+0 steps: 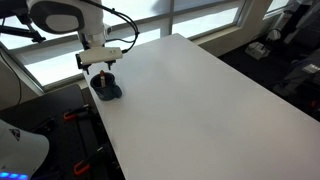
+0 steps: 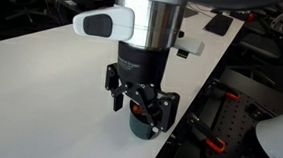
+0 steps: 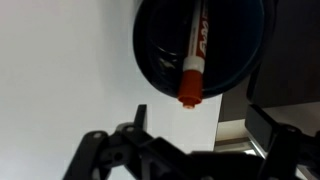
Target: Remove the marker from the cup
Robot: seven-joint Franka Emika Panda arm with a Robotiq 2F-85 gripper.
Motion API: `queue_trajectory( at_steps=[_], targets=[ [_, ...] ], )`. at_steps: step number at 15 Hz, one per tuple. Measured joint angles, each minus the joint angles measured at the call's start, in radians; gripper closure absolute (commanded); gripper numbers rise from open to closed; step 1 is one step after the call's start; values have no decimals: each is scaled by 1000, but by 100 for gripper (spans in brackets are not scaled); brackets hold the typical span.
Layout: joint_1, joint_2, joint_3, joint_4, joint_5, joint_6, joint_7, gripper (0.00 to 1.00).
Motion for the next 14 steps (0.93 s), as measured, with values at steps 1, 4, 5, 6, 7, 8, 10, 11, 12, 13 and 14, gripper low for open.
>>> queue_trajectory(
  at_steps=[1,4,5,6,7,8,10,11,12,13,14],
  targets=[
    [0,-16,0,-14,0,0,9,0],
    [-1,-55,-5,-29,-51,2,76,0],
    [-2,-61,-11,-23,-84,2,111,0],
    [-3,-66,-16,-17,-117,2,144,0],
    [-3,-77,-21,-20,-135,2,167,0],
    [-3,-88,-25,-23,-148,2,181,0],
    [-4,-100,-32,-20,-184,2,216,0],
    [-4,-103,-36,-19,-193,1,221,0],
    [-3,-105,-39,-21,-195,1,225,0],
    [-3,-106,-41,-21,-196,1,227,0],
    [-3,-106,-44,-21,-197,1,229,0]
  ],
)
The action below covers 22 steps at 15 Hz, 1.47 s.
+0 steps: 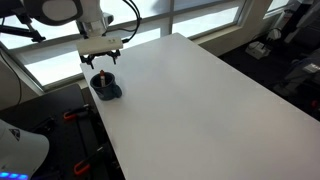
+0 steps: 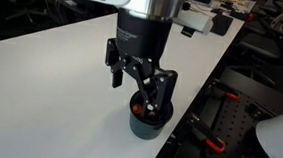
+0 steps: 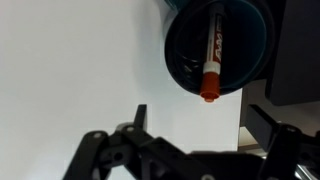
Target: Remove the marker from the cup
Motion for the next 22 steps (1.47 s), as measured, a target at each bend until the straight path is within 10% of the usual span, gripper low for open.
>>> queue_trajectory(
  at_steps=[22],
  targets=[
    [-70,115,-95,-1,-138,24,-196,0]
  ],
)
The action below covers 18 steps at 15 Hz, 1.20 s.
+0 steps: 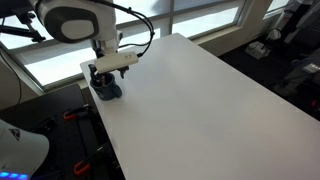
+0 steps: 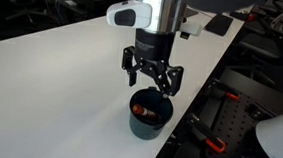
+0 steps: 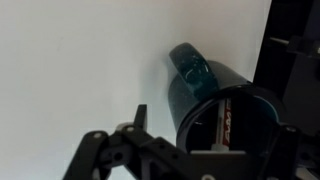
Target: Remove the marker from the cup
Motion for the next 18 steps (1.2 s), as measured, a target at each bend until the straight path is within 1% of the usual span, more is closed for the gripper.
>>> queue_trajectory(
  at_steps=[1,3,6,9,12,14,16,17,18],
  targets=[
    [2,14,7,0,-70,18,52,0],
    [18,34,10,2,-239,39,202,0],
    [80,30,-17,2,-479,43,460,0],
    [124,5,-20,2,-675,39,702,0],
    [148,-22,-12,2,-774,22,848,0],
    [156,-36,-4,2,-803,10,898,0],
    [155,-44,9,2,-808,3,915,2],
    [148,-46,24,2,-808,1,921,9],
    [143,-46,35,2,-806,1,923,26]
  ],
)
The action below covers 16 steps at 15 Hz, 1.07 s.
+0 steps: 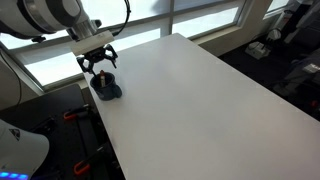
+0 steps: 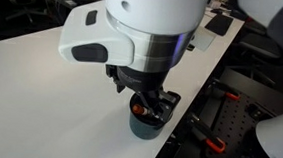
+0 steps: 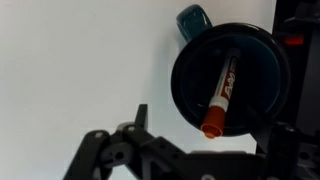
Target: Remove the marker from the cup
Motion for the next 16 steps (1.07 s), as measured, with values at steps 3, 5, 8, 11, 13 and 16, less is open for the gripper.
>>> queue_trajectory(
  at_steps=[3,5,8,11,13,16],
  targets=[
    [-9,0,20,0,4,0,0,50],
    [-15,0,28,0,5,0,0,60],
    [-20,1,34,0,7,0,0,87],
    [-26,-5,38,0,8,-1,0,94],
    [-26,-11,42,1,9,0,0,94],
    [-26,-15,46,-1,19,-1,0,97]
  ],
)
